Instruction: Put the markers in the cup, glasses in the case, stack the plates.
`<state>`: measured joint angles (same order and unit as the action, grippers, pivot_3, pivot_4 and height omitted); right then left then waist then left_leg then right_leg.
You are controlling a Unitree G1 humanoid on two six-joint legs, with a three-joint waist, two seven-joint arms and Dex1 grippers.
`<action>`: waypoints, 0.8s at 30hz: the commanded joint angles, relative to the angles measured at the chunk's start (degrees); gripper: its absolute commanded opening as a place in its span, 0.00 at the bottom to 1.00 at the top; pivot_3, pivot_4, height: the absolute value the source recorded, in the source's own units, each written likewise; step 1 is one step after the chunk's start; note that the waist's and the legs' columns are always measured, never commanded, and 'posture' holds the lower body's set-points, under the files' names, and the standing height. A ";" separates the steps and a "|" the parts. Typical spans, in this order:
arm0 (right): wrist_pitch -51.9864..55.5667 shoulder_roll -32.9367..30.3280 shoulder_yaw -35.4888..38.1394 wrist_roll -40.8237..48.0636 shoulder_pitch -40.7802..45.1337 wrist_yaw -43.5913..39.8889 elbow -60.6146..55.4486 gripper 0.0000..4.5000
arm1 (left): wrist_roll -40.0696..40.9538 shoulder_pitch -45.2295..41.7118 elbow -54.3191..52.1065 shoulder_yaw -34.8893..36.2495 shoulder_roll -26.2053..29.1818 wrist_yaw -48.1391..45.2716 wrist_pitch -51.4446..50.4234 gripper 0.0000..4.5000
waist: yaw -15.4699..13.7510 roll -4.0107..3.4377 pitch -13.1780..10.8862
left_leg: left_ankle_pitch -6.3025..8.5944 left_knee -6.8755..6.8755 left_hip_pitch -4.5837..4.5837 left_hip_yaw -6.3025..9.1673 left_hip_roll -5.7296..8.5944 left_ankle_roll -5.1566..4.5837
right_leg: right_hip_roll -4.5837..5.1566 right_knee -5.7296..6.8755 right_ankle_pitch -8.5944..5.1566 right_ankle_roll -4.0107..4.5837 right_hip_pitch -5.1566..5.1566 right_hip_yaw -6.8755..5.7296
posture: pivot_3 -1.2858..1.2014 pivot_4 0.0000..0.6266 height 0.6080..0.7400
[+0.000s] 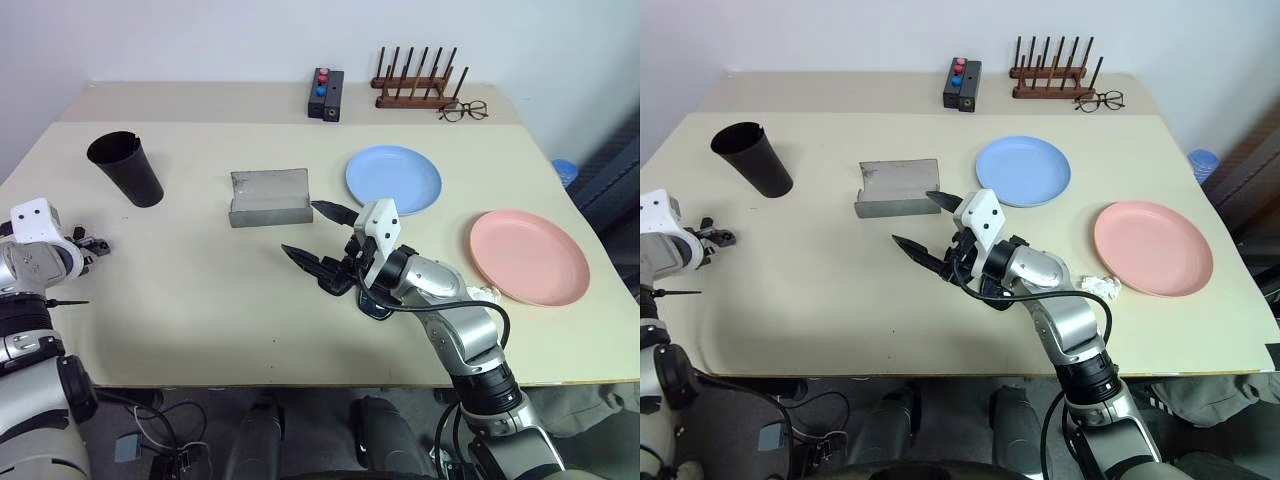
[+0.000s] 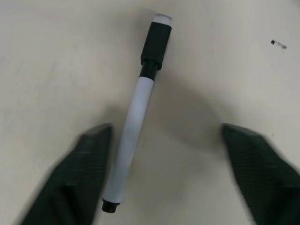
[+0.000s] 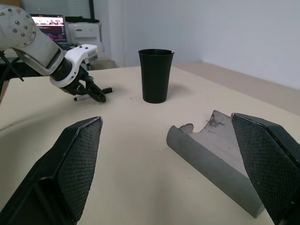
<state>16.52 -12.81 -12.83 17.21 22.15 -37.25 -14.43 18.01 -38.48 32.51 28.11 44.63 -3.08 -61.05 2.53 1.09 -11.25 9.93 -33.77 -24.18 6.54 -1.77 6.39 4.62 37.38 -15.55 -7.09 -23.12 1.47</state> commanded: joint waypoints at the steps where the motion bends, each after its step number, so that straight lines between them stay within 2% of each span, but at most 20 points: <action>1: -0.76 0.02 0.52 0.47 0.44 -0.14 -2.09 1.00 | -0.35 0.93 -0.81 1.70 -0.13 1.07 -1.07 0.44 | 0.03 0.00 0.00 | 0.00 0.01 0.00 0.00 0.00 0.00 | 0.00 0.00 0.00 0.00 -0.01 0.00 | 0.52 0.24 1.00; 5: -0.88 0.02 0.46 0.44 0.73 -0.43 -1.86 1.00 | -0.40 1.30 -1.74 2.13 -0.36 1.55 -0.95 0.01 | 0.00 0.00 0.00 | 0.00 0.01 0.00 0.00 0.00 0.00 | 0.00 0.00 0.00 0.00 0.00 0.00 | 0.52 0.24 1.00; 10: -0.89 0.00 0.41 0.40 0.89 -0.66 -1.85 1.00 | -0.69 2.07 -4.67 2.47 -1.61 1.90 2.72 0.01 | -0.07 0.00 0.00 | 0.00 0.01 0.00 0.00 0.00 0.00 | 0.01 -0.01 0.00 0.00 0.01 0.00 | 0.52 0.24 1.00; 14: -0.86 -0.06 0.47 0.33 0.97 -0.67 -1.85 1.00 | -8.33 5.01 -12.01 1.00 -3.77 6.28 37.74 0.01 | -0.24 0.09 0.00 | -0.04 0.02 -0.03 0.00 -0.01 0.07 | 0.01 -0.04 0.01 0.01 -0.02 0.00 | 0.52 0.24 1.00; 17: -1.25 0.06 0.67 0.10 1.33 -0.47 -1.41 1.00 | -1.38 0.55 -15.44 6.38 -7.86 5.19 44.54 0.01 | -1.11 0.16 0.01 | -0.08 0.02 -0.19 0.00 -0.01 0.14 | 0.02 -0.08 0.03 0.03 -0.12 -0.01 | 0.52 0.24 1.00; 21: -2.04 1.56 1.74 0.22 3.29 0.75 0.34 1.00 | -5.34 -3.62 -15.61 0.81 -7.39 2.49 53.04 0.01 | -1.54 0.15 0.01 | -0.09 0.00 -0.19 -0.01 0.00 0.15 | 0.01 -0.15 0.05 0.05 -0.09 0.00 | 0.52 0.24 1.00; 24: -3.37 2.19 1.53 -0.21 4.46 1.01 1.76 1.00 | -6.80 -8.69 -9.84 -2.30 -8.15 1.62 55.95 0.01 | -1.68 0.16 0.01 | -0.09 0.00 -0.16 -0.01 0.00 0.16 | 0.00 -0.14 0.05 0.05 -0.06 -0.01 | 0.52 0.24 1.00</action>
<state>15.06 -11.34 -12.33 17.04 25.72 -36.52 -12.17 12.58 -45.15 20.39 27.39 36.32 -1.02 -7.55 0.85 1.25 -11.24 9.84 -33.78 -24.33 6.53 -1.77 6.55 4.61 37.24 -15.51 -7.05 -23.16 1.45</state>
